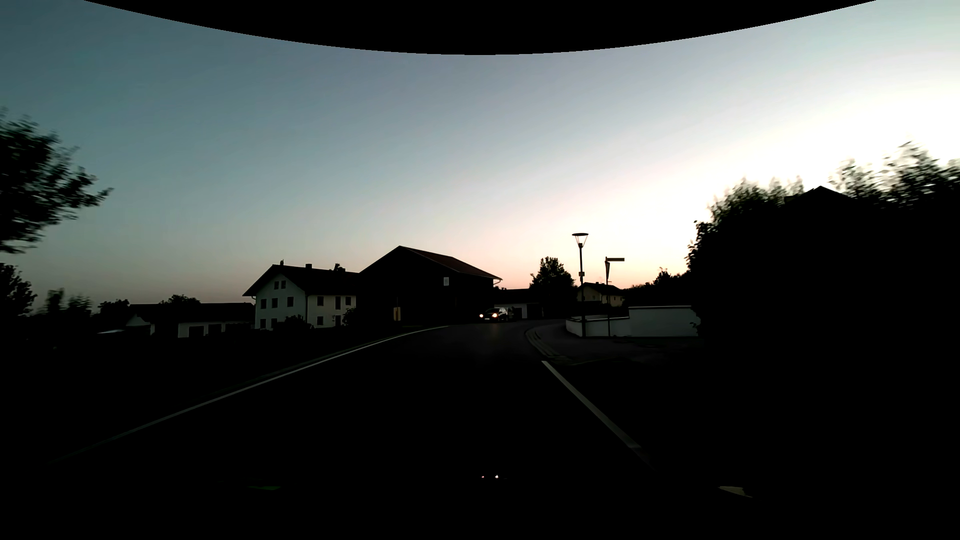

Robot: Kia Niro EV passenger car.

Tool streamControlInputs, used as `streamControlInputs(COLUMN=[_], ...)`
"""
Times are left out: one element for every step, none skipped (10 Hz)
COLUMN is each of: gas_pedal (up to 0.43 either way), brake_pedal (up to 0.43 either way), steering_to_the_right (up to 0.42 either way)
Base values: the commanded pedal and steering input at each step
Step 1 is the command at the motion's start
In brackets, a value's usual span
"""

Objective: Follow the waypoints while adhering to traffic rules and regulations

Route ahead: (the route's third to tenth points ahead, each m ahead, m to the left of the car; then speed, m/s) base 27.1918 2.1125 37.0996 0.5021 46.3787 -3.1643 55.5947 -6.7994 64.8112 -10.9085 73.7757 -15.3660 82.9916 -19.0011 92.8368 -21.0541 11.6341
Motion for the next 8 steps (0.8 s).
streamControlInputs(gas_pedal=[0.059,0.059,0.059,0.059,0.059,0.059,0.059,0.059], brake_pedal=[0.0,0.0,0.0,0.0,0.0,0.0,0.0,0.0], steering_to_the_right=[0.009,0.009,0.009,0.009,0.01,0.01,0.01,0.013])
